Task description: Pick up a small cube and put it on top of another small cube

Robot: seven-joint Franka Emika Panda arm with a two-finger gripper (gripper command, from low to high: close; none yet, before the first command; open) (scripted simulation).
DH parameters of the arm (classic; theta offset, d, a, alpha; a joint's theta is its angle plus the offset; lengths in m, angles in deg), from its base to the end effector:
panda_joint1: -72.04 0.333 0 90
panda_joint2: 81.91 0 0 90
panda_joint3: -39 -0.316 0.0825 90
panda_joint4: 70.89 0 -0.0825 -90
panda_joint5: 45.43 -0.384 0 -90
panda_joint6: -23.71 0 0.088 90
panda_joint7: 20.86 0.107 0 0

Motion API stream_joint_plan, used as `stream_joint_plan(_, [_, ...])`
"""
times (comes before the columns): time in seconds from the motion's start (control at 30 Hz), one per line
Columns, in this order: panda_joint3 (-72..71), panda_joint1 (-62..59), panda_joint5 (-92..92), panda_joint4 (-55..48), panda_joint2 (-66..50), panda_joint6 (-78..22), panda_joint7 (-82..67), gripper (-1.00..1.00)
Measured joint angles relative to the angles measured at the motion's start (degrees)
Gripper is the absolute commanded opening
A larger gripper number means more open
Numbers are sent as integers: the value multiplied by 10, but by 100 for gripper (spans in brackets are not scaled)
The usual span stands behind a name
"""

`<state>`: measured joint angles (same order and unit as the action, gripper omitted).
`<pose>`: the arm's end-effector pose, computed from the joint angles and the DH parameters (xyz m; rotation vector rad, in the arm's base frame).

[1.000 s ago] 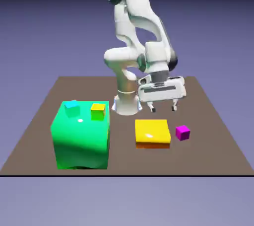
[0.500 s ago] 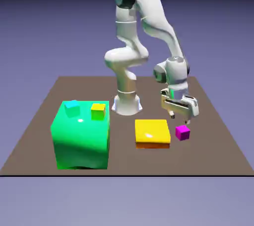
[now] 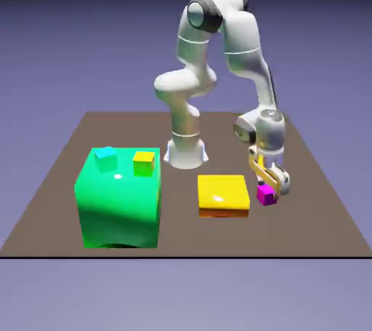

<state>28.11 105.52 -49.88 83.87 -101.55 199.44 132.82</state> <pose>0.2804 0.2781 0.1261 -1.6919 2.6262 0.1150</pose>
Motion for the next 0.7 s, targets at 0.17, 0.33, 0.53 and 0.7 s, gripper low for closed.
stream_joint_plan(0.17, [-13,-9,-24,12,62,-49,-15,-100])
stream_joint_plan(0.33, [-30,-21,-56,29,149,-119,-36,-100])
stream_joint_plan(0.53, [-7,-89,-43,-15,174,-196,-161,-100])
stream_joint_plan(0.7, [16,-149,-30,-59,200,-273,-286,-100])
